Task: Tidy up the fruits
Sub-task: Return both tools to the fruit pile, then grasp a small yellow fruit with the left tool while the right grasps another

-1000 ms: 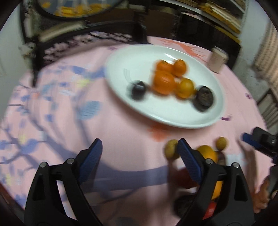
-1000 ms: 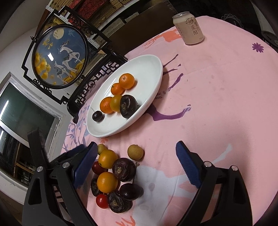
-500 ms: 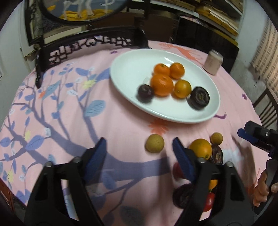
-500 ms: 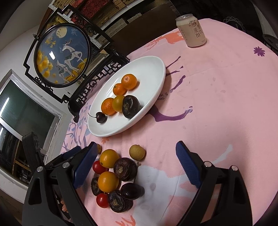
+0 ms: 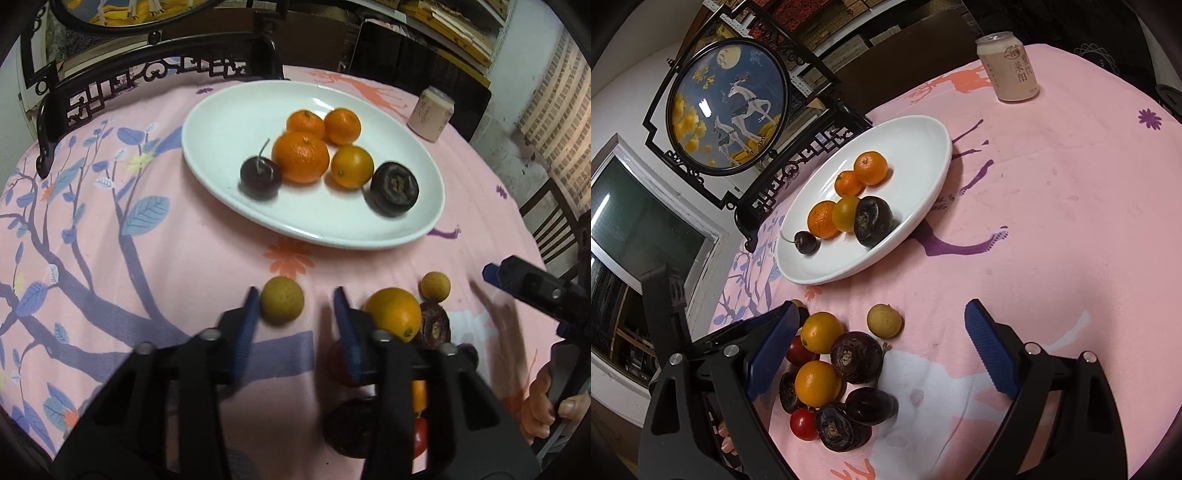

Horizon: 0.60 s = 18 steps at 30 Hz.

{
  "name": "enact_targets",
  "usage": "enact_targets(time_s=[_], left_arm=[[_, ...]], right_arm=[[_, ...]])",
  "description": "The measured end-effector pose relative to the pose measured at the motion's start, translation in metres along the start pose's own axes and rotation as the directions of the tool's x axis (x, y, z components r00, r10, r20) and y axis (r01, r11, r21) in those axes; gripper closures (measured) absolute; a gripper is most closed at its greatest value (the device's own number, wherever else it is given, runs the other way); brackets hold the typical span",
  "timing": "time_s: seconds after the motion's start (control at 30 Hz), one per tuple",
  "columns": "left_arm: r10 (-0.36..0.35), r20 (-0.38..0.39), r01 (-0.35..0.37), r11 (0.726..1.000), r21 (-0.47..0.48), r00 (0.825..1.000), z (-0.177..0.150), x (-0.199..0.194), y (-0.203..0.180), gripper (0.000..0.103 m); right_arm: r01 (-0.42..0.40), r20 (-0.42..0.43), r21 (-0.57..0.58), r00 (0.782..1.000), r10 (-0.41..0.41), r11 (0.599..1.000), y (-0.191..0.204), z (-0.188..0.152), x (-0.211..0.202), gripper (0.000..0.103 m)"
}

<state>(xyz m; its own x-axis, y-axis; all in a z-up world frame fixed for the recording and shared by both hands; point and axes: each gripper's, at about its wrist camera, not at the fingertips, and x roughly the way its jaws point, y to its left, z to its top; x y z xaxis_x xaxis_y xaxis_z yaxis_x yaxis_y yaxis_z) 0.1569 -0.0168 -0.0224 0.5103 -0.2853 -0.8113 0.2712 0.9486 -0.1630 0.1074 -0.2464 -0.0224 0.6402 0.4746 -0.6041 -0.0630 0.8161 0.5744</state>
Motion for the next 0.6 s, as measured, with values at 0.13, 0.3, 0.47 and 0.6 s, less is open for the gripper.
enact_targets(time_s=[0.13,0.3,0.47,0.6], left_arm=[[0.012,0.007,-0.012,1.000,-0.003,1.000,0.000,-0.001,0.003,0.079],[0.047,0.056,-0.045,0.999,-0.030,0.997,0.001,-0.017,0.016,0.079],[0.047,0.048,-0.045,0.998,-0.044,0.998,0.001,-0.016,0.023,0.079],[0.061,0.024,-0.061,0.998,-0.015,0.998,0.000,-0.007,0.018,0.079]], right_arm=[[-0.001,-0.012,-0.026,1.000,0.001,1.000,0.005,-0.002,0.004,0.016],[0.009,-0.042,-0.050,0.999,-0.011,0.999,0.007,-0.006,0.014,0.029],[0.048,-0.075,-0.098,0.996,-0.056,0.994,0.014,-0.010,0.029,0.049],[0.084,-0.070,-0.141,0.993,-0.095,0.986,0.020,-0.012,0.039,0.059]])
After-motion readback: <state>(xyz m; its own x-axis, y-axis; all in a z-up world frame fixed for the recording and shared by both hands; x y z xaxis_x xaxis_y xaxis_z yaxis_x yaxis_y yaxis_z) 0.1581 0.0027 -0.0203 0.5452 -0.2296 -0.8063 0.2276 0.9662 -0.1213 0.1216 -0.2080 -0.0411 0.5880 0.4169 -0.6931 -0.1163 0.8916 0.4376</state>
